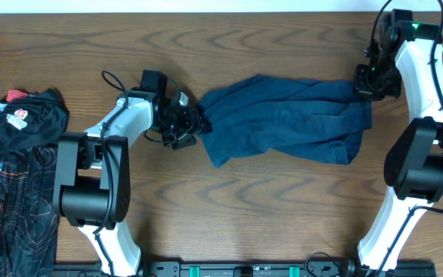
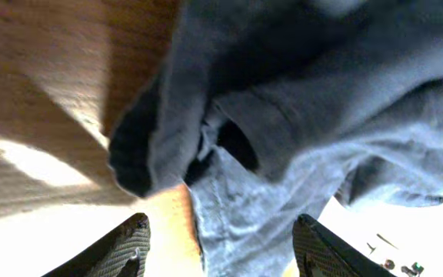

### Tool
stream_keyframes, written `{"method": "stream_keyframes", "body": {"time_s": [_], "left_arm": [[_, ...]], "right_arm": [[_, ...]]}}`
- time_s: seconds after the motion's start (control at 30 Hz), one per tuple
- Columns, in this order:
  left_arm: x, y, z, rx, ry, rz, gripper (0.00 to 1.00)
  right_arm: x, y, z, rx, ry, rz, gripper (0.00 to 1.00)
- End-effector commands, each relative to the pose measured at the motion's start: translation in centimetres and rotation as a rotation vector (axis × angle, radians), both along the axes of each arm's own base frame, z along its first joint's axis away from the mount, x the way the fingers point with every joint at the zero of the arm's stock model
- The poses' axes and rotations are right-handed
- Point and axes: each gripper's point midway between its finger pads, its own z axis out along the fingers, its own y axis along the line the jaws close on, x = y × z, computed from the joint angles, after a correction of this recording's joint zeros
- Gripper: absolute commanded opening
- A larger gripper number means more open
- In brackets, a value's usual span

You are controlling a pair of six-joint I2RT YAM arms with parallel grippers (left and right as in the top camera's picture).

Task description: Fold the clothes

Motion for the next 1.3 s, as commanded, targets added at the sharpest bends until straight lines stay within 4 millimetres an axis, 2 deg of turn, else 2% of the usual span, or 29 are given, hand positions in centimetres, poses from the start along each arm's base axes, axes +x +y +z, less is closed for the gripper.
{"method": "stream_keyframes", "body": {"time_s": [0.0,0.3,0.57,0.6,0.63,0.67,0.7,0.9,1.0,1.07,1.13,1.27], "left_arm": [[-0.6,-0.7,1.5,-0.020,-0.028,-0.037,0.62],[-2.0,-3.5,1.8,-0.016,-0.044,-0.128,0.60],[-2.0,-3.2,1.0,0.064,-0.055,-0.128,0.62],[-1.8,-3.3,1.0,0.062,-0.061,-0.128,0.56],[-1.7,-3.3,1.0,0.061,-0.067,-0.127,0.43],[-1.5,-3.3,1.1,0.060,-0.075,-0.127,0.22],[-1.3,-3.4,1.1,0.057,-0.087,-0.127,0.06],[0.8,-3.9,1.7,0.041,-0.185,-0.118,0.06],[2.4,-3.3,2.1,0.095,-0.227,-0.090,0.06],[3.6,-3.0,3.2,0.122,-0.264,-0.081,0.06],[5.0,-3.1,5.5,0.126,-0.325,-0.086,0.06],[7.5,-2.2,12.1,0.203,-0.460,-0.075,0.06]], "right_arm": [[0.0,-0.3,1.5,-0.011,-0.036,-0.016,0.01],[0.0,-0.2,1.5,-0.011,-0.033,-0.013,0.01],[-0.2,0.0,1.5,-0.010,-0.025,-0.011,0.01],[-0.2,0.0,1.5,-0.010,-0.025,-0.009,0.01],[-0.2,0.1,1.5,-0.010,-0.024,-0.008,0.01],[-0.2,0.2,1.5,-0.010,-0.024,-0.006,0.01],[-0.2,0.2,1.5,-0.009,-0.023,-0.005,0.01],[0.0,0.2,1.8,-0.011,-0.035,-0.005,0.01],[0.8,0.1,3.5,-0.017,-0.091,-0.004,0.01],[1.6,0.0,5.4,-0.023,-0.146,-0.005,0.01],[2.2,-0.1,7.9,-0.031,-0.209,-0.004,0.01],[2.8,-0.3,12.5,-0.055,-0.307,-0.004,0.01]]}}
